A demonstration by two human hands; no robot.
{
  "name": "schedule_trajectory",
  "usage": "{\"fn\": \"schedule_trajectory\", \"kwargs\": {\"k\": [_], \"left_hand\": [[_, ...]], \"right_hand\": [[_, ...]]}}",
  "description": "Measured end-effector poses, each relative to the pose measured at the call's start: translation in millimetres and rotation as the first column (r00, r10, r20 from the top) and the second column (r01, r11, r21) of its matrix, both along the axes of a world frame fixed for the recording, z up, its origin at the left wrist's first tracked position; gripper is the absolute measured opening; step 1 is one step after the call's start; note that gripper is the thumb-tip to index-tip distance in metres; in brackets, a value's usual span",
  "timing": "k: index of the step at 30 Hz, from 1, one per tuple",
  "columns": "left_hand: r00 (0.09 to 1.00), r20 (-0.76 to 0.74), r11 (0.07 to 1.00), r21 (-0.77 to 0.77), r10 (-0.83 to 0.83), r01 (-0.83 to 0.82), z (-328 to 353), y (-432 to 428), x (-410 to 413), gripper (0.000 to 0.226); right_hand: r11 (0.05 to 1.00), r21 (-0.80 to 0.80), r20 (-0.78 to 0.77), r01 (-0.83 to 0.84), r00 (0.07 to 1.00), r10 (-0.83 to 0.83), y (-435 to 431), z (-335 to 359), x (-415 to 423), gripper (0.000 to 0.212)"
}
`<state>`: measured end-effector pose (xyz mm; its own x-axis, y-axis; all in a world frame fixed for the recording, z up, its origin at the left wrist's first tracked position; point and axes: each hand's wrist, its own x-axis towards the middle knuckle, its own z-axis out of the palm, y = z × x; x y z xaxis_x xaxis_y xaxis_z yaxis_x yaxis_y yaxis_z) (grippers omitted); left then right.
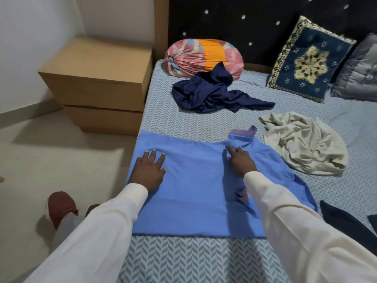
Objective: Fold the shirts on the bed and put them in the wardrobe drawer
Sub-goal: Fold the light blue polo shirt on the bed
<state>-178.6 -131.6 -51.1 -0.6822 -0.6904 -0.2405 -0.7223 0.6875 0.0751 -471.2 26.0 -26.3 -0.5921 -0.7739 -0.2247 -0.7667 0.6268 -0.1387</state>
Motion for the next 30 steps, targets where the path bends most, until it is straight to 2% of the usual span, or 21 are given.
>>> {"fn": "schedule_trajectory", "kwargs": {"k": [4,8,11,13,15,18,21,24,27,30], "left_hand": [[0.997,0.056,0.988,-0.14,-0.053,0.06,4.4,-58.1,-27.3,0.054],[0.999,0.031,0.998,-0.053,-0.029,0.031,17.6,-105.7,-50.0,0.059],[0.999,0.042,0.999,-0.047,-0.011,0.013,29.0,-121.3,-58.6,0.05],[1.0,0.016,0.999,-0.026,-0.023,0.023,32.9,-125.3,-55.0,0.043],[0.998,-0.053,0.999,-0.032,-0.043,0.041,36.3,-124.1,-42.6,0.031],[0.977,-0.207,0.995,-0.096,-0.053,0.034,42.5,-113.5,-13.1,0.021],[0.946,-0.316,0.991,-0.126,-0.076,0.037,51.5,-83.6,22.6,0.02],[0.938,-0.332,0.982,-0.187,-0.098,0.037,52.5,-48.4,53.9,0.017],[0.951,-0.305,0.986,-0.166,-0.048,-0.003,43.8,-23.5,78.5,0.021],[0.972,-0.235,0.984,-0.176,-0.025,-0.018,35.9,-6.1,92.5,0.026]], "right_hand": [[0.981,0.193,-0.049,-0.004,0.999,0.014,-41.9,4.5,-29.3,0.054],[0.97,0.241,-0.095,-0.033,0.994,0.057,-64.8,-2.4,-41.2,0.036],[0.97,0.241,-0.121,0.0,0.992,0.03,-65.2,-6.1,-46.0,0.025],[0.983,0.169,-0.108,0.067,0.993,-0.049,-61.1,-1.5,-46.2,0.02],[0.988,0.1,-0.039,0.115,0.993,-0.111,-50.1,4.2,-47.6,0.026],[0.98,-0.15,0.081,0.128,0.99,-0.117,-18.3,11.8,-42.8,0.023],[0.944,-0.319,-0.021,0.088,0.995,-0.1,28.9,13.3,-19.2,0.018],[0.924,-0.38,-0.083,0.046,0.993,-0.083,67.8,12.5,11.3,0.017],[0.939,-0.345,-0.103,0.006,0.994,-0.045,94.6,9.0,36.1,0.014],[0.94,-0.338,-0.085,0.055,0.992,-0.088,108.9,12.4,54.1,0.011]]}}
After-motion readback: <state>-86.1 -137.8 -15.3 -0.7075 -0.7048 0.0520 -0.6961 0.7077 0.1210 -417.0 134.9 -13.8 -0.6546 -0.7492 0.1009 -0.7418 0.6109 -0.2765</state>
